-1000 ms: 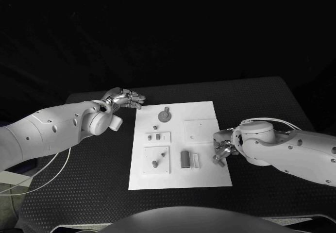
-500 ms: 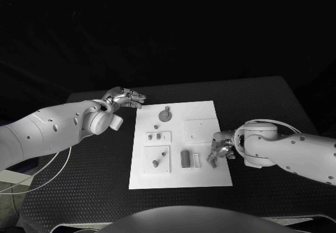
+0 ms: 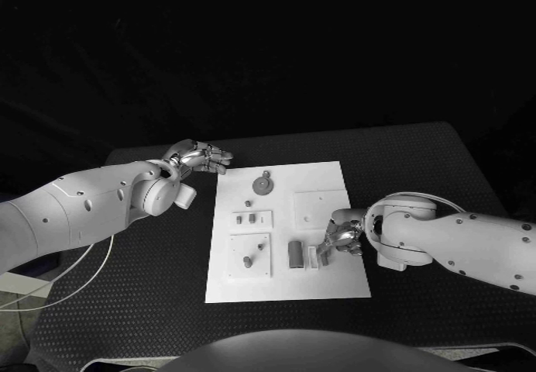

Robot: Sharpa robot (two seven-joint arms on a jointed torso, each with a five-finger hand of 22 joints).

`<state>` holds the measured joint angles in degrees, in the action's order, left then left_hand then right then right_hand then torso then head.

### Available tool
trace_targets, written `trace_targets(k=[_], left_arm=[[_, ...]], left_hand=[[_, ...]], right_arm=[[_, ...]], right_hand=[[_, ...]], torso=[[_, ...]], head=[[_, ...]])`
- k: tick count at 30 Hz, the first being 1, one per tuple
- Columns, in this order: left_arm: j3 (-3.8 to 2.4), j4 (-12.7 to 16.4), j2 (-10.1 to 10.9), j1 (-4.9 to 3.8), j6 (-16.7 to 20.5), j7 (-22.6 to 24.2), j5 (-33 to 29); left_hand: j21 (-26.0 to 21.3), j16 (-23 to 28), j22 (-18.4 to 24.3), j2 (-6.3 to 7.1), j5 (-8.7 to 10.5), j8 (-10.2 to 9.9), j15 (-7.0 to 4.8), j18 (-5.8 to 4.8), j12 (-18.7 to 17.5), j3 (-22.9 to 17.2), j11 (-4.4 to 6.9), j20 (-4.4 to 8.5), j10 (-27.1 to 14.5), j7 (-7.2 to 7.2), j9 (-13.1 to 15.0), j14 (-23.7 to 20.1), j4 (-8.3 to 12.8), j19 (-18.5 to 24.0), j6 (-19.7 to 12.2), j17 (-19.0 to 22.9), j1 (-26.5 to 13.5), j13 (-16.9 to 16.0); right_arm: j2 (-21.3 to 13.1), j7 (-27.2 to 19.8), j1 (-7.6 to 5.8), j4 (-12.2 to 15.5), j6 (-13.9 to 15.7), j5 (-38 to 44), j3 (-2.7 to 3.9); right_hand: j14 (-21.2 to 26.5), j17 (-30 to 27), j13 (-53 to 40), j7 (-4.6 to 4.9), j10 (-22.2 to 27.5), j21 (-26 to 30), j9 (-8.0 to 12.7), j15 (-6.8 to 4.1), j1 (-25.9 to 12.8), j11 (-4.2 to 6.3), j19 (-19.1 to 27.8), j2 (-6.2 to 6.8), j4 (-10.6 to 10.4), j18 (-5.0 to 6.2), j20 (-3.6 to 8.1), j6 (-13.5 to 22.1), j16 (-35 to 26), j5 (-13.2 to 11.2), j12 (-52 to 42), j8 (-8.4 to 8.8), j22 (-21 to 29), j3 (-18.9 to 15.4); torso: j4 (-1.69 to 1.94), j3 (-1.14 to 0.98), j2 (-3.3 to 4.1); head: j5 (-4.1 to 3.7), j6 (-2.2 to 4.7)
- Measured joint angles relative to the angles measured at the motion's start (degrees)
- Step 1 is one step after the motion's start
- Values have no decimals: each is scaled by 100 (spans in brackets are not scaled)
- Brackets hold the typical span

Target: Assemble the parts on the task board

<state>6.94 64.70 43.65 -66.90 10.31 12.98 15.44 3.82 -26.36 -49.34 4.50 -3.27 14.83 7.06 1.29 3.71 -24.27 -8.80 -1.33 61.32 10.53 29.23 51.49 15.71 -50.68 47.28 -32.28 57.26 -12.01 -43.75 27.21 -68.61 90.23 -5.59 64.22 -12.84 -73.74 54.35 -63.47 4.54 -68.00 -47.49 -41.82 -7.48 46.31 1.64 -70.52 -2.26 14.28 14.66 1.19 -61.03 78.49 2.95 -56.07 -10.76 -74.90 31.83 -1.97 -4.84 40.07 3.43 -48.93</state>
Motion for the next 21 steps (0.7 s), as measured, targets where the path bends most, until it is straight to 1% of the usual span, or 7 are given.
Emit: trace_targets(k=[5, 16, 21], left_arm=[[0, 0, -9, 0, -2, -2, 1], [0, 0, -9, 0, -7, -7, 1], [0, 0, -9, 0, -9, -9, 2]], left_hand=[[0, 0, 0, 0, 0, 0, 0, 0, 0, 0, 0, 0, 0, 0, 0, 0, 0, 0, 0, -2, 0, 3], [0, 22, 5, 0, 0, -1, 0, 0, 0, 0, 0, 0, 0, 0, 1, 0, 0, 0, 0, -7, 0, 4], [0, 22, 5, 0, 0, -1, 0, 0, 0, 0, 0, 0, 0, 0, 1, 0, 0, 0, 0, -13, 0, 4]], right_arm=[[103, 0, -2, -10, 4, -122, 0], [165, 0, -2, -39, 3, -269, 0], [196, 0, -2, -98, 0, -304, -1]], right_hand=[[-16, 0, 0, 0, 0, 0, 5, -15, -53, 0, 0, 8, 0, -2, 0, 0, 0, 0, 0, 0, 0, 0], [-16, 0, 0, -2, 0, 0, 6, -14, -53, 0, 0, 8, 0, -5, 0, 0, 0, -1, 0, 0, 0, 0], [-23, 1, -1, -2, 0, 0, 12, -6, -52, 0, 0, 8, 0, -8, 0, 0, 0, -1, 0, 0, 0, -1]], torso=[[-2, 0, 0], [-3, 1, 0], [-2, 1, 0]], head=[[-2, 4], [-12, 7], [-13, 4]])
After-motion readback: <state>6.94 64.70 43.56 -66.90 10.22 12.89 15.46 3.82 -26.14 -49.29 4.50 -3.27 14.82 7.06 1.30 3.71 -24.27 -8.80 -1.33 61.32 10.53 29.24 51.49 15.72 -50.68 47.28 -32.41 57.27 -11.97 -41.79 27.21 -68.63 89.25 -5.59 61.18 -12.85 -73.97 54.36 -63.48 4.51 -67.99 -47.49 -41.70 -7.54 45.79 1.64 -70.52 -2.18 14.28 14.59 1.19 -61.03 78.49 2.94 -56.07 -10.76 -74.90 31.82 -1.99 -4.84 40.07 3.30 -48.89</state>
